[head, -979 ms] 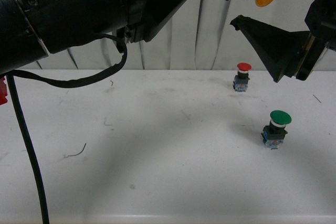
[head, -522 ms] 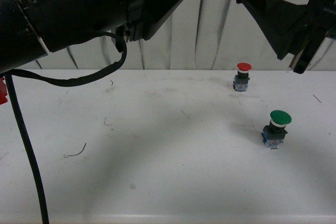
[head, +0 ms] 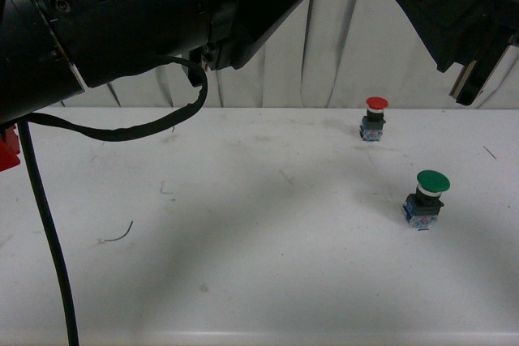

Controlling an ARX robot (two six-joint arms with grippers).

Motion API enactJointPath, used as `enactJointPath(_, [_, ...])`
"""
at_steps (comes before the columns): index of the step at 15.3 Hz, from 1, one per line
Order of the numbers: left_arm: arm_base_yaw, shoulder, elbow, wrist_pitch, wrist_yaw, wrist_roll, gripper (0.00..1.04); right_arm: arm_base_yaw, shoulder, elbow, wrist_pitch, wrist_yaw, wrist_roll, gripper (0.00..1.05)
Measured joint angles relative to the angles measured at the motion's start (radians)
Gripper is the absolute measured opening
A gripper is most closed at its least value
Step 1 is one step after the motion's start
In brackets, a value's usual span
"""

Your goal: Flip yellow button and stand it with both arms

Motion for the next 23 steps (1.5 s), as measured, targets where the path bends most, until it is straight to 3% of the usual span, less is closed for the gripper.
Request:
enactJointPath(3, [0.005,0.0,0.0,-0.003,-0.001,0.006,0.28,-0.005,0.006,0.0,0.003,-0.006,-0.006,0.29])
enactJointPath(7, [0.037,-0.008,-0.004,-0.001,-0.001,0.006,0.71,-0.011,0.018,-0.003,-0.006,-0.014,-0.056,0.29])
enactJointPath(10, [0.176,-0.069,-0.018,0.009,-0.089,0.014,1.0,-0.05,0.027,-0.017,-0.014,0.001,-0.088,0.29])
enactJointPath(14, [0.32,-0.27,-0.153,-0.067,-0.185,0.198,0.98,-0.07,0.026,-0.017,-0.013,-0.003,-0.15,0.29])
enactJointPath(17, [0.362,-0.523,-0.269,-0.355,-0.268,0.433,0.98,-0.076,0.026,-0.007,-0.013,0.005,-0.197,0.29])
enactJointPath(18, [0.361,-0.639,-0.292,-0.538,-0.373,0.56,0.94,-0.076,0.024,-0.004,-0.012,0.005,-0.213,0.29])
enactJointPath(20, [0.419,-0.888,-0.372,-0.761,-0.526,0.823,0.7,-0.078,0.024,0.002,-0.013,0.004,-0.235,0.29])
enactJointPath(23, [0.412,-0.979,-0.5,-0.759,-0.525,0.955,0.34,-0.081,0.015,0.021,-0.01,0.004,-0.267,0.29])
